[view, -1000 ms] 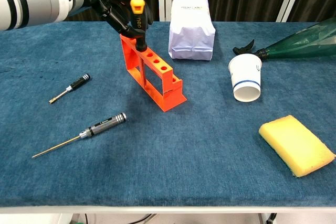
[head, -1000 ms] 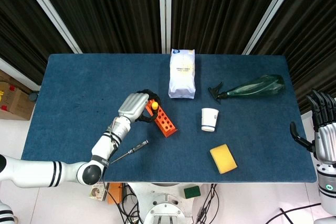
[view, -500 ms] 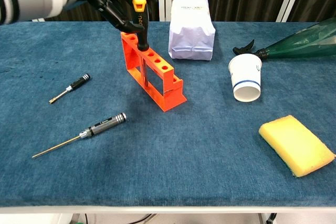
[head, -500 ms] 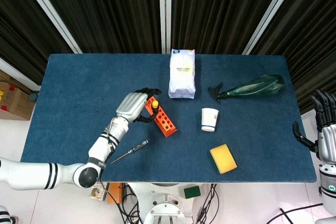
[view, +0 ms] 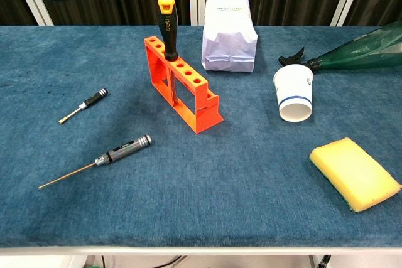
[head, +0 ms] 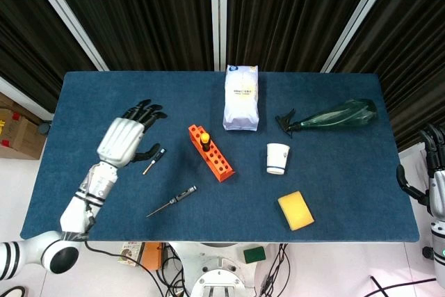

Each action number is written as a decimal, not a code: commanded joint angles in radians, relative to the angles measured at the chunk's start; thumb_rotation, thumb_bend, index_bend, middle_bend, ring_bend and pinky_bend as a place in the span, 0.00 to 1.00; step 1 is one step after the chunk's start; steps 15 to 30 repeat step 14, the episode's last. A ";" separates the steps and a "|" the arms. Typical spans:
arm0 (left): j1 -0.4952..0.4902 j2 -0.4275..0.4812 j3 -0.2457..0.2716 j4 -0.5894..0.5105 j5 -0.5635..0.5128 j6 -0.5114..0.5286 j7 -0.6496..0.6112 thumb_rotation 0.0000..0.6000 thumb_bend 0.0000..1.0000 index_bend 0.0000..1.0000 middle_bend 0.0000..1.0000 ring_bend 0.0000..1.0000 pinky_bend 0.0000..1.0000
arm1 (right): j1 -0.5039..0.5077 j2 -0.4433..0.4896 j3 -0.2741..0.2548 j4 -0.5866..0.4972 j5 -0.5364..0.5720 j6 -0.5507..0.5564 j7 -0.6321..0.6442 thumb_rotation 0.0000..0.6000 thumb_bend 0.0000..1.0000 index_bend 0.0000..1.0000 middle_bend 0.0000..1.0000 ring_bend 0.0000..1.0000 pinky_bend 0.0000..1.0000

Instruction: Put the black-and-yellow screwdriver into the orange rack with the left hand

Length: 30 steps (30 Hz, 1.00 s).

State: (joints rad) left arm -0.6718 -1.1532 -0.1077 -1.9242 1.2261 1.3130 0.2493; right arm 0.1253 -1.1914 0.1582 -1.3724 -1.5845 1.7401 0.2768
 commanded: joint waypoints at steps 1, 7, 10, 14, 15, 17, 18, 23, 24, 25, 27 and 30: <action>0.259 0.127 0.194 0.127 0.243 0.227 -0.026 1.00 0.21 0.23 0.13 0.04 0.21 | -0.025 0.009 -0.027 -0.009 0.027 -0.032 -0.049 1.00 0.44 0.00 0.00 0.00 0.00; 0.396 0.159 0.274 0.164 0.214 0.245 -0.042 1.00 0.06 0.15 0.08 0.01 0.19 | -0.064 0.032 -0.078 -0.061 0.087 -0.115 -0.243 1.00 0.42 0.00 0.00 0.00 0.00; 0.438 0.147 0.282 0.211 0.234 0.256 -0.113 0.98 0.06 0.14 0.08 0.01 0.18 | -0.078 0.050 -0.088 -0.106 0.121 -0.144 -0.316 1.00 0.41 0.00 0.00 0.00 0.00; 0.479 0.116 0.260 0.279 0.240 0.290 -0.156 0.95 0.06 0.13 0.08 0.01 0.17 | -0.087 0.056 -0.088 -0.122 0.131 -0.150 -0.332 1.00 0.41 0.00 0.00 0.00 0.00; 0.479 0.116 0.260 0.279 0.240 0.290 -0.156 0.95 0.06 0.13 0.08 0.01 0.17 | -0.087 0.056 -0.088 -0.122 0.131 -0.150 -0.332 1.00 0.41 0.00 0.00 0.00 0.00; 0.479 0.116 0.260 0.279 0.240 0.290 -0.156 0.95 0.06 0.13 0.08 0.01 0.17 | -0.087 0.056 -0.088 -0.122 0.131 -0.150 -0.332 1.00 0.41 0.00 0.00 0.00 0.00; 0.479 0.116 0.260 0.279 0.240 0.290 -0.156 0.95 0.06 0.13 0.08 0.01 0.17 | -0.087 0.056 -0.088 -0.122 0.131 -0.150 -0.332 1.00 0.41 0.00 0.00 0.00 0.00; 0.479 0.116 0.260 0.279 0.240 0.290 -0.156 0.95 0.06 0.13 0.08 0.01 0.17 | -0.087 0.056 -0.088 -0.122 0.131 -0.150 -0.332 1.00 0.41 0.00 0.00 0.00 0.00; 0.479 0.116 0.260 0.279 0.240 0.290 -0.156 0.95 0.06 0.13 0.08 0.01 0.17 | -0.087 0.056 -0.088 -0.122 0.131 -0.150 -0.332 1.00 0.41 0.00 0.00 0.00 0.00; 0.479 0.116 0.260 0.279 0.240 0.290 -0.156 0.95 0.06 0.13 0.08 0.01 0.17 | -0.087 0.056 -0.088 -0.122 0.131 -0.150 -0.332 1.00 0.41 0.00 0.00 0.00 0.00; 0.479 0.116 0.260 0.279 0.240 0.290 -0.156 0.95 0.06 0.13 0.08 0.01 0.17 | -0.087 0.056 -0.088 -0.122 0.131 -0.150 -0.332 1.00 0.41 0.00 0.00 0.00 0.00; 0.479 0.116 0.260 0.279 0.240 0.290 -0.156 0.95 0.06 0.13 0.08 0.01 0.17 | -0.087 0.056 -0.088 -0.122 0.131 -0.150 -0.332 1.00 0.41 0.00 0.00 0.00 0.00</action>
